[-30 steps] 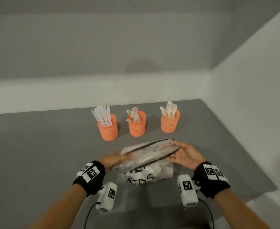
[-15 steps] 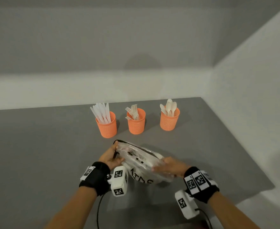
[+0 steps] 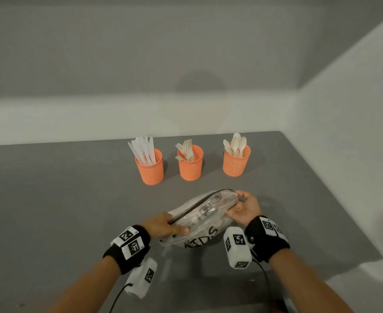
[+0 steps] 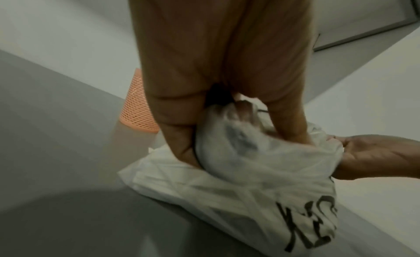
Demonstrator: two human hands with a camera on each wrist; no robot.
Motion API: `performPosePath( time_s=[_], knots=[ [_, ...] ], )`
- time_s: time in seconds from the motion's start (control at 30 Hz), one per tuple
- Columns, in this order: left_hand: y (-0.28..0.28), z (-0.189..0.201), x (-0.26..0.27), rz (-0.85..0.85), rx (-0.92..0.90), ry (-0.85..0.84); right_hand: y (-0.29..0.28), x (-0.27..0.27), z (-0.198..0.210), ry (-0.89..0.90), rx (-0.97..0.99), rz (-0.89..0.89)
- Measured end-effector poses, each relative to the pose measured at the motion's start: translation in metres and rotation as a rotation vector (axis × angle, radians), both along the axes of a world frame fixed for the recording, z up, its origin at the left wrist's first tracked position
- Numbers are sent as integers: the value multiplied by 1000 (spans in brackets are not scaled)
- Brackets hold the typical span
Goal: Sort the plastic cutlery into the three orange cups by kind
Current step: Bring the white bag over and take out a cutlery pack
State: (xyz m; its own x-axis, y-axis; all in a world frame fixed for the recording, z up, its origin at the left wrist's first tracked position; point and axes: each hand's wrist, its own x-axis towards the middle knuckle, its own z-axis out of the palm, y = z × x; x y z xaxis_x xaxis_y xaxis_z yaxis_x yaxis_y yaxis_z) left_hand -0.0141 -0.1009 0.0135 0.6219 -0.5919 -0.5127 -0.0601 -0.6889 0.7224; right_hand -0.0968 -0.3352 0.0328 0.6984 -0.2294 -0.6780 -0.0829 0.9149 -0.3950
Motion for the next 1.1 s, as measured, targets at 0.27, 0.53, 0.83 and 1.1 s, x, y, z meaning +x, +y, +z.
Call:
performPosePath(
  time_s=[0.27,0.53,0.83,1.1],
  knots=[
    [3,13,21,817,-681,528,0,-11,9,-129,-388,713],
    [-6,-9,32,726,-367,460,-6,-16,-14,-30,-411,790],
    [-10,2,28,77,-18,-760,-1,-38,9,226,-1021,668],
    [-33,20,26,-360,394,-679,29,-70,9,187,-712,1287]
  ],
)
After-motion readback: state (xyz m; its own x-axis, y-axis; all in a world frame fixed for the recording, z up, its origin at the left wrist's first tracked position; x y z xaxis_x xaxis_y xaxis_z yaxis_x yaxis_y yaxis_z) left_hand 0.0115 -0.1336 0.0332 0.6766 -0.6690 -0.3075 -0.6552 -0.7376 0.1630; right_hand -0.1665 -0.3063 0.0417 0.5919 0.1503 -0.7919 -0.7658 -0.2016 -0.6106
